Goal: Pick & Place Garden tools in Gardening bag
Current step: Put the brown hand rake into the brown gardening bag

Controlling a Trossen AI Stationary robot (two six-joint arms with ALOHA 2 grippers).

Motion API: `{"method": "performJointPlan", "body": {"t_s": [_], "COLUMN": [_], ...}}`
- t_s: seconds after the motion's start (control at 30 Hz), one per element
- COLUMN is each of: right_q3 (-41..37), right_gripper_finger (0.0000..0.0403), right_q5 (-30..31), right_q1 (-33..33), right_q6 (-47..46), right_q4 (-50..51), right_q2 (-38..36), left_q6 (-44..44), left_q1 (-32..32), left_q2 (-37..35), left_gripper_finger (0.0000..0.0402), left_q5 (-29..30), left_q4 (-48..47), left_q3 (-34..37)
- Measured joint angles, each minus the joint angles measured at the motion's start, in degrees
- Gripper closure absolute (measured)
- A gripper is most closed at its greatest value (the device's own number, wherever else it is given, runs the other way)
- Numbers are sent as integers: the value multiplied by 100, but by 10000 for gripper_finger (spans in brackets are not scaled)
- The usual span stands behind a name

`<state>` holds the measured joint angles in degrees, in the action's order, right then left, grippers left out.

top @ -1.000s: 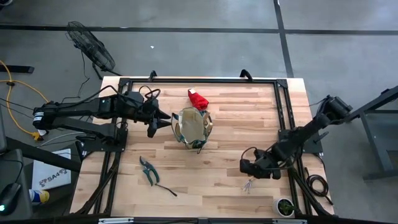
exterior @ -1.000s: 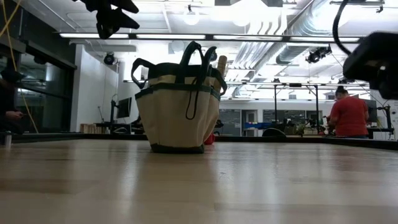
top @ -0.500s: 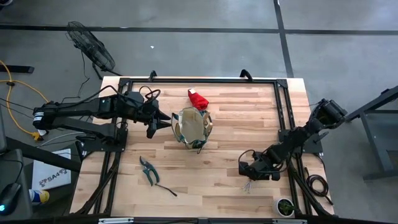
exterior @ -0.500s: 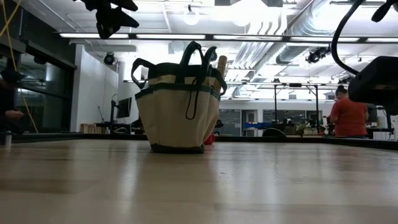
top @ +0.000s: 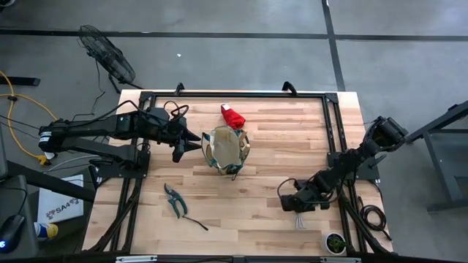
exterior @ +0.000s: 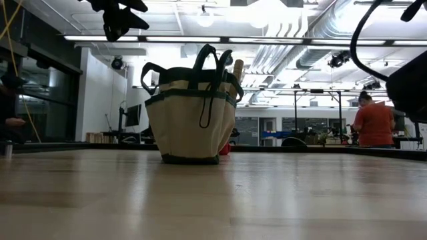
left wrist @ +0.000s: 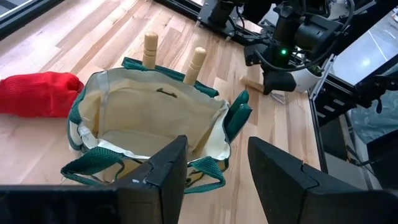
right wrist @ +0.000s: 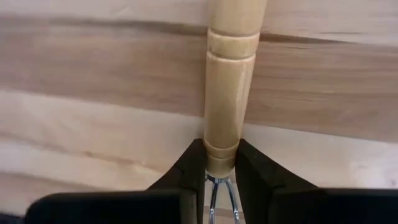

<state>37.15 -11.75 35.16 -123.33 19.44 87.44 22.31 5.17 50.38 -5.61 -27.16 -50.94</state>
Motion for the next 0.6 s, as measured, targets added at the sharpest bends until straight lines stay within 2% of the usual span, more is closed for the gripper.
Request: {"method": "performJointPlan", "body": {"t_s": [0.1,0.4,0.6], "right_q3": [-11,-14,-14], "right_gripper_finger": [352,352,352], "right_q5": [142,1453,2465], "right_q1": [4,-4,-32], "right_q6": [373,1493,2954], "right_q4": [-118,-391,-560], "right_q2": [-85,-908,-1778], "left_q6": [1,4,45], "left_q1": [0,-1,-1], "left_q2": [0,-1,1], "left_gripper_finger": [236,236,236], "left_q5": [0,0,2], "left_q4": [0,53,160], "left_q3": [0,0,0]}}
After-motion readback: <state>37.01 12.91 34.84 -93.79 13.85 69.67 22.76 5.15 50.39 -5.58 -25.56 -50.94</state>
